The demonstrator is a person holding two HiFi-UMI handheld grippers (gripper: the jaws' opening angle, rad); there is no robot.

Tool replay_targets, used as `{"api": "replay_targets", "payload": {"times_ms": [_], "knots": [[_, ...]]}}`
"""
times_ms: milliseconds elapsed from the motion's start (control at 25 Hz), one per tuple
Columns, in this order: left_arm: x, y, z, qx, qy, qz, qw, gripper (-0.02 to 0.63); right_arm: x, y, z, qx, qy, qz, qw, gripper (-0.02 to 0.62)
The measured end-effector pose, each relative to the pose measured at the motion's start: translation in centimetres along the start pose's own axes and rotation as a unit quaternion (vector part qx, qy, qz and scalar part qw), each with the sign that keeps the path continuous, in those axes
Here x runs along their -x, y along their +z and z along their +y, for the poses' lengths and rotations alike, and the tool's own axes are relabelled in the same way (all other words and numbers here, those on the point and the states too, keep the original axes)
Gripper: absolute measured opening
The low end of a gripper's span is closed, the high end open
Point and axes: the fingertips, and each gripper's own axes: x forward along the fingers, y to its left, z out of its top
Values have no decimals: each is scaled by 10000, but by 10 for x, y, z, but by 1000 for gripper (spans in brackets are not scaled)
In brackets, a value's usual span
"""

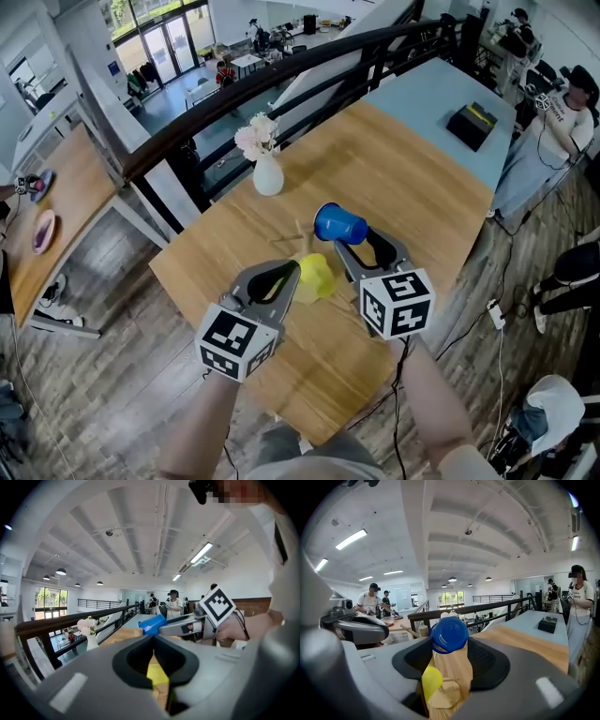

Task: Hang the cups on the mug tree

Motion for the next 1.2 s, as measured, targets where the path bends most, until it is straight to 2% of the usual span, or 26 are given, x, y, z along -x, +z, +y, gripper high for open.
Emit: {"api": "replay_targets", "payload": {"times_ms": [280, 640, 880, 1200], "knots": [[5, 2, -9, 9, -32, -40, 10000, 3, 7, -5, -3, 35, -100, 95, 9999, 244], [14, 15, -20, -62, -35, -147, 9999, 3, 33, 13, 6, 69, -76, -146, 9998, 232], [29, 43, -28, -205, -10, -376, 9991, 3, 65, 43, 19, 226, 32, -520, 9984, 156], [53, 78, -44, -421, -41, -615, 9972, 3, 114, 77, 35, 337, 87, -911, 9952, 91]]}}
